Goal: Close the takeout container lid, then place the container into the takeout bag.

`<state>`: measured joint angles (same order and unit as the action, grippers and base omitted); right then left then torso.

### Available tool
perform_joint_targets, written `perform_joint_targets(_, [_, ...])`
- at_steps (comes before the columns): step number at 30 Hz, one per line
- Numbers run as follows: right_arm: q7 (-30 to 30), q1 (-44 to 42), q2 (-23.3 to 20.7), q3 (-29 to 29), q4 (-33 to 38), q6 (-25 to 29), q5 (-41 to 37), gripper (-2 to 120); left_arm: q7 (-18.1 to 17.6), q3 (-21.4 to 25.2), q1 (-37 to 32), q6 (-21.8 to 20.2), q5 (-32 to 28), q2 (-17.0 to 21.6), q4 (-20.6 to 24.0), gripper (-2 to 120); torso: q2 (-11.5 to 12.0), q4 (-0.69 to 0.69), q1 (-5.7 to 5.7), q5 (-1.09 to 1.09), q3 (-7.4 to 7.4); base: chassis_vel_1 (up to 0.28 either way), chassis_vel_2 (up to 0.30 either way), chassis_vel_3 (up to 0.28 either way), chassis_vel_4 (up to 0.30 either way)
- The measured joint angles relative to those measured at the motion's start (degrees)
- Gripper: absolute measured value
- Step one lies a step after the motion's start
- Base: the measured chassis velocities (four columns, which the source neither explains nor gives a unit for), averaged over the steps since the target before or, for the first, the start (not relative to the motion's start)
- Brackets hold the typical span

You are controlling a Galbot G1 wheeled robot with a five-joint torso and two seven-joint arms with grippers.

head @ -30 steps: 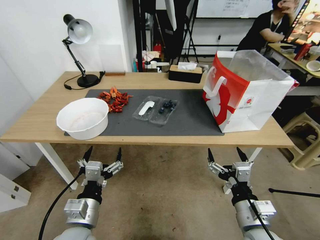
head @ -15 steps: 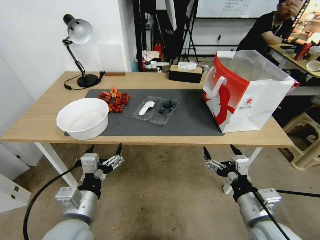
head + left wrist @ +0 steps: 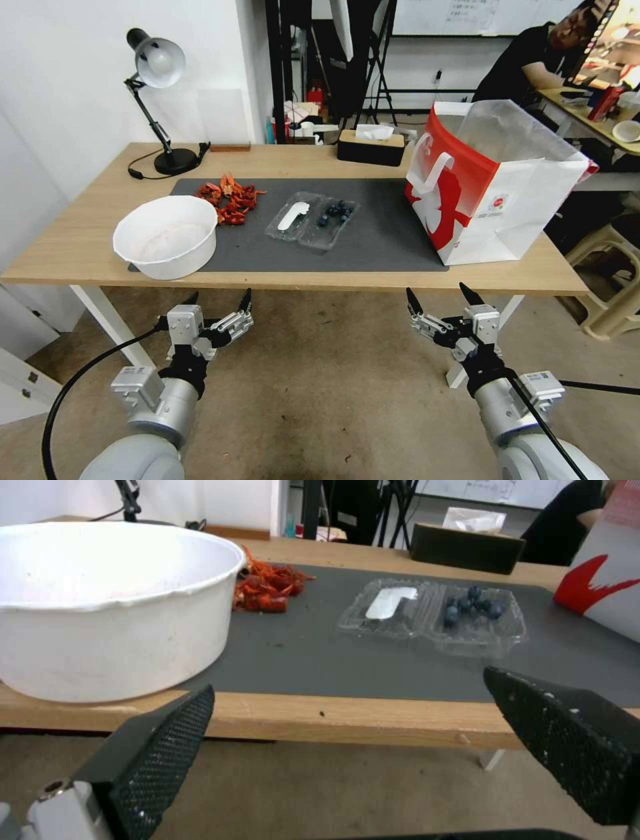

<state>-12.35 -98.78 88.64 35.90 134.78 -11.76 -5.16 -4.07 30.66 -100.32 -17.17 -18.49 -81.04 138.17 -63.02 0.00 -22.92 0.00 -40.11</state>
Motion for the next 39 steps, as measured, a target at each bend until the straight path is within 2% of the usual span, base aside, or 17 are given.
perform_joint_targets(6, [0.78,2.67,-0.89,-1.16,-1.38,-0.77,-3.35,100,0.06,0.22,-0.40,0.00,0.33,-0.17,-0.51,100,0.00,-0.01,0.01,0.00,0.00,0.000,0.000,0.000,0.000])
perform_joint_targets(10, [0.89,10.13,-4.06,-3.52,-6.99,-0.83,-9.28,100,0.10,0.80,-0.65,0.00,0.70,-0.34,-0.96,100,0.00,0.00,0.00,0.00,0.00,0.000,0.000,0.000,0.000])
perform_joint_targets(16, [3.48,16.47,-6.76,-7.54,-11.77,-2.33,-12.65,100,0.12,0.92,-0.66,0.33,1.11,-1.13,-1.57,100,0.00,0.00,0.00,-0.01,-0.01,0.000,0.000,0.000,0.000])
perform_joint_targets(18, [7.93,20.73,-7.59,-11.23,-14.00,-4.92,-14.19,100,0.15,0.93,-0.86,0.88,1.40,-1.74,-2.02,100,0.00,-0.01,0.00,-0.01,-0.01,0.000,0.000,0.000,0.000])
perform_joint_targets(19, [7.93,20.73,-7.59,-11.23,-14.00,-4.92,-14.19,100,0.15,0.93,-0.86,0.88,1.40,-1.74,-2.02,100,0.00,-0.01,0.00,-0.01,-0.01,0.000,0.000,0.000,0.000])
perform_joint_targets(21, [13.04,25.84,-7.58,-15.62,-15.75,-8.29,-13.67,100,0.18,0.93,-1.08,1.22,1.64,-2.30,-2.35,100,0.00,0.01,0.00,-0.01,0.00,0.000,0.000,0.000,0.000])
perform_joint_targets(25, [17.76,30.14,-7.32,-19.17,-16.59,-12.41,-12.33,100,0.15,1.03,-1.19,2.00,1.77,-2.78,-2.66,100,0.00,-0.01,0.00,-0.02,-0.01,0.000,0.000,0.000,0.000])
perform_joint_targets(29, [28.71,38.15,-6.84,-25.33,-19.14,-21.29,-13.51,100,0.04,1.44,-1.44,2.71,1.76,-3.17,-3.32,100,0.00,0.00,0.00,-0.01,-0.01,0.000,0.000,0.000,0.000])
perform_joint_targets(30, [28.71,38.15,-6.84,-25.33,-19.14,-21.29,-13.51,100,0.04,1.44,-1.44,2.71,1.76,-3.17,-3.32,100,0.00,0.00,0.00,-0.01,-0.01,0.000,0.000,0.000,0.000])
perform_joint_targets(32, [34.10,41.66,-6.21,-27.82,-21.57,-23.37,-14.89,100,0.00,1.61,-1.61,3.32,1.75,-3.20,-3.81,100,0.00,0.00,0.00,-0.02,-0.01,0.000,0.000,0.000,0.000])
perform_joint_targets(33, [34.10,41.66,-6.21,-27.82,-21.57,-23.37,-14.89,100,0.00,1.61,-1.61,3.32,1.75,-3.20,-3.81,100,0.00,0.00,0.00,-0.02,-0.01,0.000,0.000,0.000,0.000])
perform_joint_targets(37, [41.27,48.06,-4.37,-30.48,-26.13,-27.46,-19.83,100,-0.01,1.74,-1.84,3.28,0.23,-3.53,-3.47,100,0.00,0.01,0.00,0.00,-0.01,0.000,0.000,0.000,0.000])
perform_joint_targets(39, [42.70,49.92,-4.02,-31.17,-27.49,-28.70,-21.27,100,-0.02,1.78,-1.84,3.08,-0.01,-3.61,-3.34,100,0.00,0.00,0.00,0.00,0.00,0.000,0.000,0.000,0.000])
